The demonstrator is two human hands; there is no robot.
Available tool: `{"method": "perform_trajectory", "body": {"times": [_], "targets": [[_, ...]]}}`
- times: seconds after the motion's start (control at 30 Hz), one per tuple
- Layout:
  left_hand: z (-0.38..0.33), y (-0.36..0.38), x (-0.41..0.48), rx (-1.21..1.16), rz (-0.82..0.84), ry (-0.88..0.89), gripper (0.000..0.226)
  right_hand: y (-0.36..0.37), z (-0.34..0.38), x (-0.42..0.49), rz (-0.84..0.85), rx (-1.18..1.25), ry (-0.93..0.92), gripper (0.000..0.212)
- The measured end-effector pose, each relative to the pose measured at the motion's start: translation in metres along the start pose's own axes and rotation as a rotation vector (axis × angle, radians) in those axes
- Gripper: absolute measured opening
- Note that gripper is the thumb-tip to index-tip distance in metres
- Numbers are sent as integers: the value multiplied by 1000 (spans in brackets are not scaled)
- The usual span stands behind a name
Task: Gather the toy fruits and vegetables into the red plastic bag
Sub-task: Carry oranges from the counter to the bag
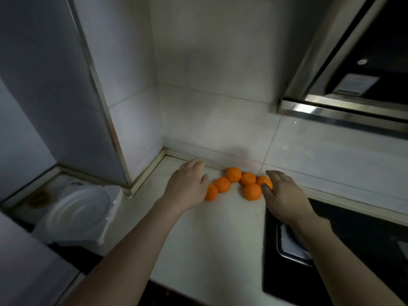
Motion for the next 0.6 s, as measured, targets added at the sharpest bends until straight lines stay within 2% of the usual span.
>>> {"method": "perform_trajectory", "body": {"times": [0.1, 0.23, 0.47, 0.6], "targets": [[1, 16, 9, -15, 37, 37, 48, 19, -3, -1, 24, -18, 29, 49], [9, 41, 27, -14, 89, 40, 51, 45, -10, 15, 56, -12, 53, 38], [28, 96, 77, 0, 216, -7, 54, 107, -35, 83, 208, 41, 61, 58], [35, 136, 104, 34, 291, -20, 54, 149, -48, 122, 294, 32, 36, 61]]}}
Point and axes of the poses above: each hand's wrist, its own x-axis towards the middle knuckle, its own y-axis out of the palm, z = x × y, the point moved 7 cm from there along x, towards the middle knuckle, and after that the axes turned 12 degrees about x, right-handed, at the moved point
